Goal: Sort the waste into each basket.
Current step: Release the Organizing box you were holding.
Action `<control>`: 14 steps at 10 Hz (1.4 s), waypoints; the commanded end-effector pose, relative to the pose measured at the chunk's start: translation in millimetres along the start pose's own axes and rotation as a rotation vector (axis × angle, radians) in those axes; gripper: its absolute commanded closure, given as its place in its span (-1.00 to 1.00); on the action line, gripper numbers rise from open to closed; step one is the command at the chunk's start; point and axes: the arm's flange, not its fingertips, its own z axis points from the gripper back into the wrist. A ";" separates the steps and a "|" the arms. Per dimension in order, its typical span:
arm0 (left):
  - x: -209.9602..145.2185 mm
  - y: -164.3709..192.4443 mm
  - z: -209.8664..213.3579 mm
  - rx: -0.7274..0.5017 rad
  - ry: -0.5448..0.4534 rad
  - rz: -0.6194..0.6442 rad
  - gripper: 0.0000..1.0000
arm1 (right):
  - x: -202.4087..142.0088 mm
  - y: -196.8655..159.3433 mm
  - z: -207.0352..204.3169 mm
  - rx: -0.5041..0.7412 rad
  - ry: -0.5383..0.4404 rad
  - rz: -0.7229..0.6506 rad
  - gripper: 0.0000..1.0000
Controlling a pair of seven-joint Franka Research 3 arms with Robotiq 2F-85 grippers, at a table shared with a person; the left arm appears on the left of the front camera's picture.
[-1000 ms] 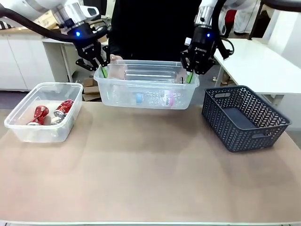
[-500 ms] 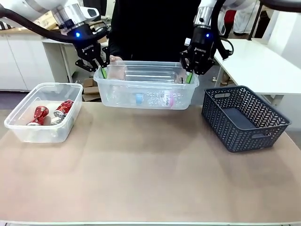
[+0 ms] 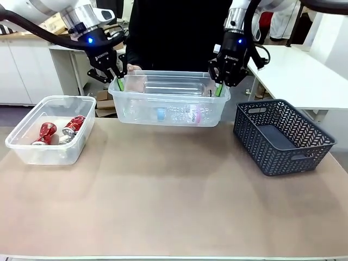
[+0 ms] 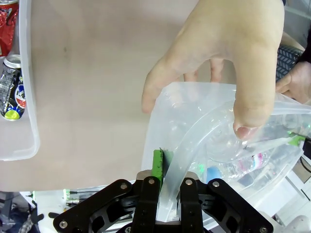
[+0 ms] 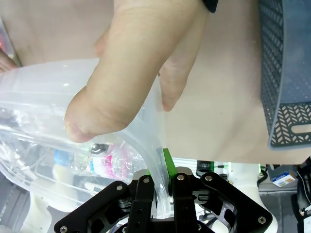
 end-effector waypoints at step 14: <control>-25.9 -3.9 6.7 0.023 -0.026 -0.037 -1.00 | -33.9 -9.8 7.7 0.033 -0.174 -0.019 -1.00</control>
